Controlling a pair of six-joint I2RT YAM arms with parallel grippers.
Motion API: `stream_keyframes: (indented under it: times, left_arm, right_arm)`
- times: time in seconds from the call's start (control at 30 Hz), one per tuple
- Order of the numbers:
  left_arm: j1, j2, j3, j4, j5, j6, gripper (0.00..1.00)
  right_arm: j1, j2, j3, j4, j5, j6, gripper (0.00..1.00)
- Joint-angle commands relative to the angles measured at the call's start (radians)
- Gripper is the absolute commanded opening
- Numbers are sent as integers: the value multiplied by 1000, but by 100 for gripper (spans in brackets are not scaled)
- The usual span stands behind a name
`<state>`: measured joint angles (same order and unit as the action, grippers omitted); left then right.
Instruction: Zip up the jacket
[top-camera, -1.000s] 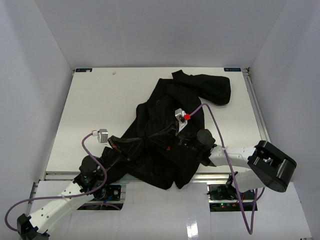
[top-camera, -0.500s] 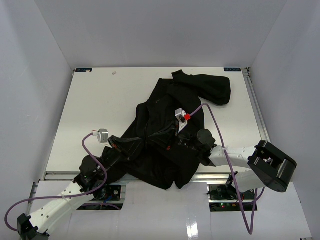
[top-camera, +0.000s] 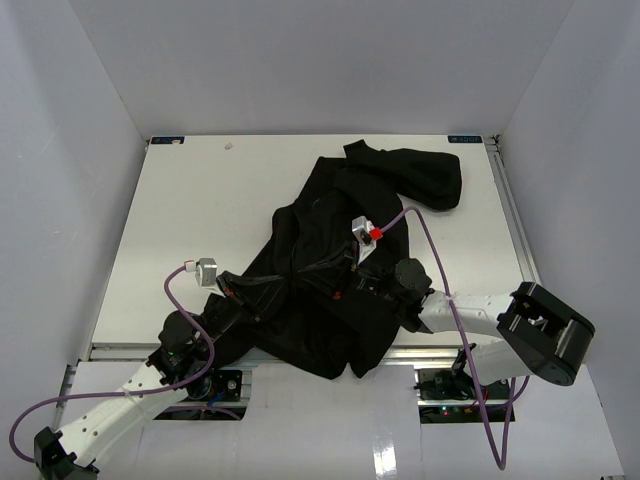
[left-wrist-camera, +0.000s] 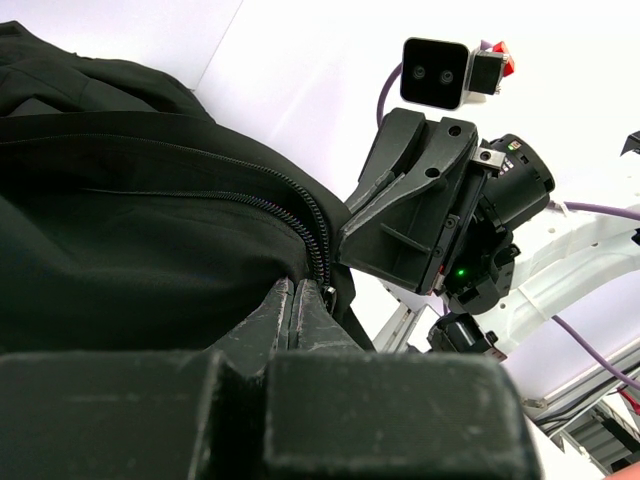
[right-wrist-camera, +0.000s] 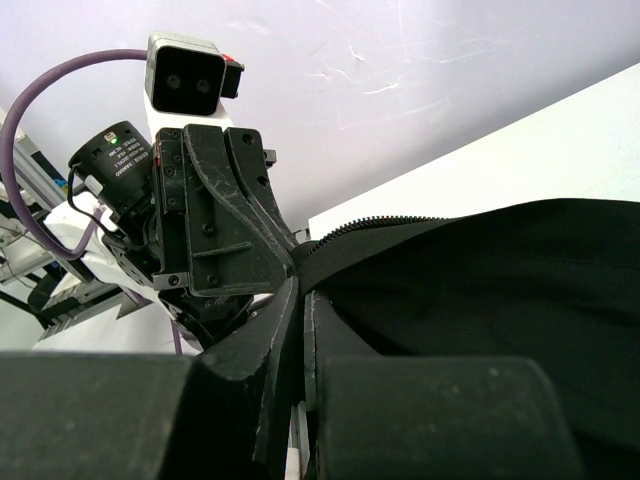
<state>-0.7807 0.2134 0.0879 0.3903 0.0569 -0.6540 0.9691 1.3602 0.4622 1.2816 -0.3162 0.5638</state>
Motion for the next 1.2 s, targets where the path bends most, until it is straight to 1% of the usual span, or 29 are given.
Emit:
stream_keyframes:
  times: [0.0,0.4,0.53,0.87,1.17]
  left_arm:
    - [0,7,6,27,34,9,0]
    - [0,-6,7,12,20,13,0]
    - [0,-2,11,6,5,14,0]
    - [0,5,33,-27,-117,12,0]
    - [0,22,69,-11,-98,0,0]
  right_arm:
    - [3,-39,40,342,24,-22,8]
    - [3,-79,38,290,52,-44,8]
    - [4,-74,40,269,39,-35,8]
    - [4,-43,-1,313,17,-15,8]
    - [10,13,21,351,11,6,8]
